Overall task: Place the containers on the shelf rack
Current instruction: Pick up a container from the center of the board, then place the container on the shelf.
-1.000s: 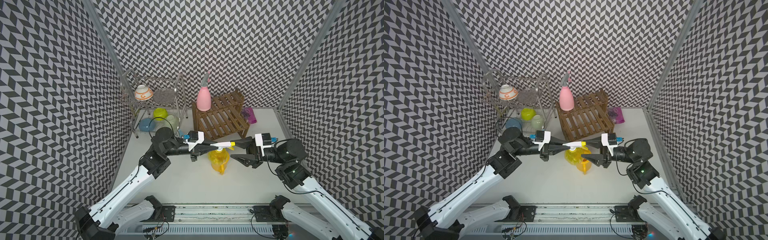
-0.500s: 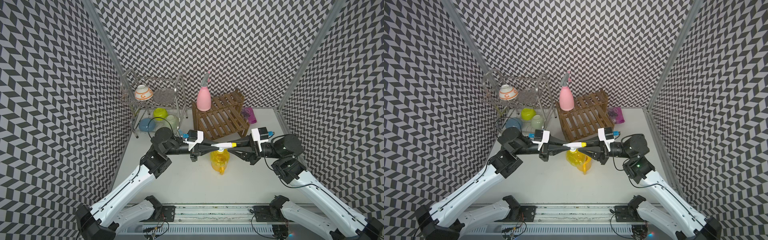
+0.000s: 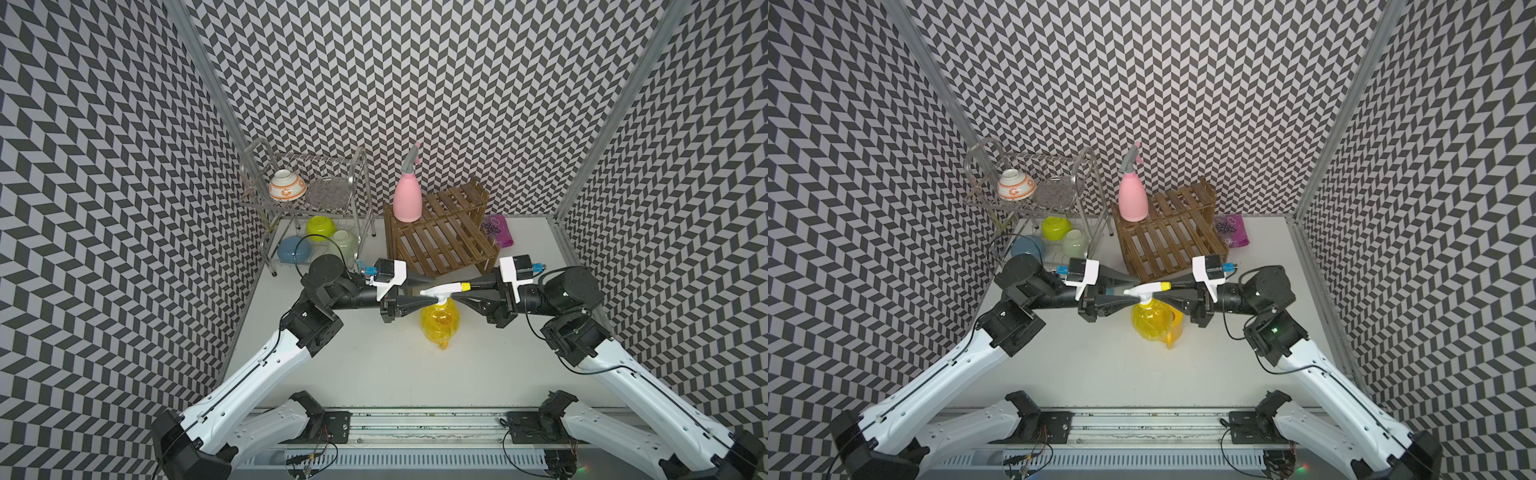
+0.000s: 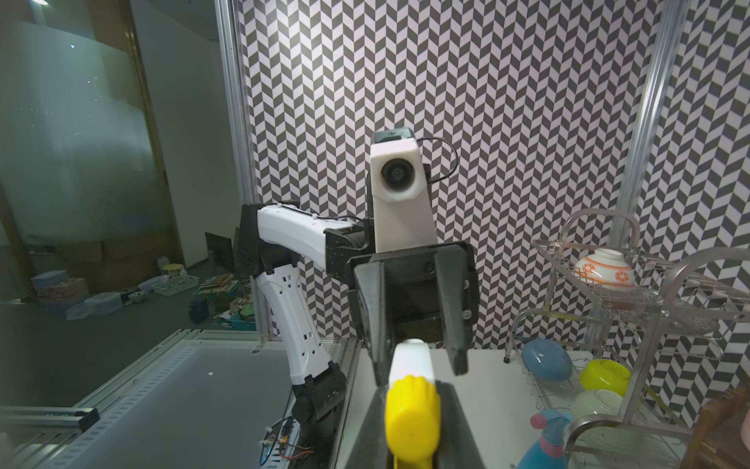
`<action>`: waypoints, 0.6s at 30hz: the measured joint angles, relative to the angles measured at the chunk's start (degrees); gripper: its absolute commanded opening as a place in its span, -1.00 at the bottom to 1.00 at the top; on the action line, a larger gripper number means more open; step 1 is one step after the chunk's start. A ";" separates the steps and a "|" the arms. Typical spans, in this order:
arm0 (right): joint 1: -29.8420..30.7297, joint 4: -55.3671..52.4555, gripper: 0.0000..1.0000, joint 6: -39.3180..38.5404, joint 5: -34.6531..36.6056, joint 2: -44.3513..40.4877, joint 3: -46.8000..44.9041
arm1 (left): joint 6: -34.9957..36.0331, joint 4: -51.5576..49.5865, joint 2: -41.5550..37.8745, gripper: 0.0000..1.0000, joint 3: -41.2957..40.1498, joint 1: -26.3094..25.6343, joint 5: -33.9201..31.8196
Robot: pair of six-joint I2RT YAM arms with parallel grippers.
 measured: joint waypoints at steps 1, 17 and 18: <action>0.02 -0.28 -1.00 -0.22 0.90 -0.48 -0.15 | -0.02 0.22 -0.35 0.59 -0.26 0.00 -0.94; -13.03 20.22 -1.00 7.41 24.57 -0.31 -7.06 | -4.04 11.34 -22.25 1.00 -24.48 0.37 -42.51; -13.42 21.11 -1.00 7.52 25.62 2.08 -5.68 | -4.74 11.28 -22.43 1.00 -25.73 0.39 -43.58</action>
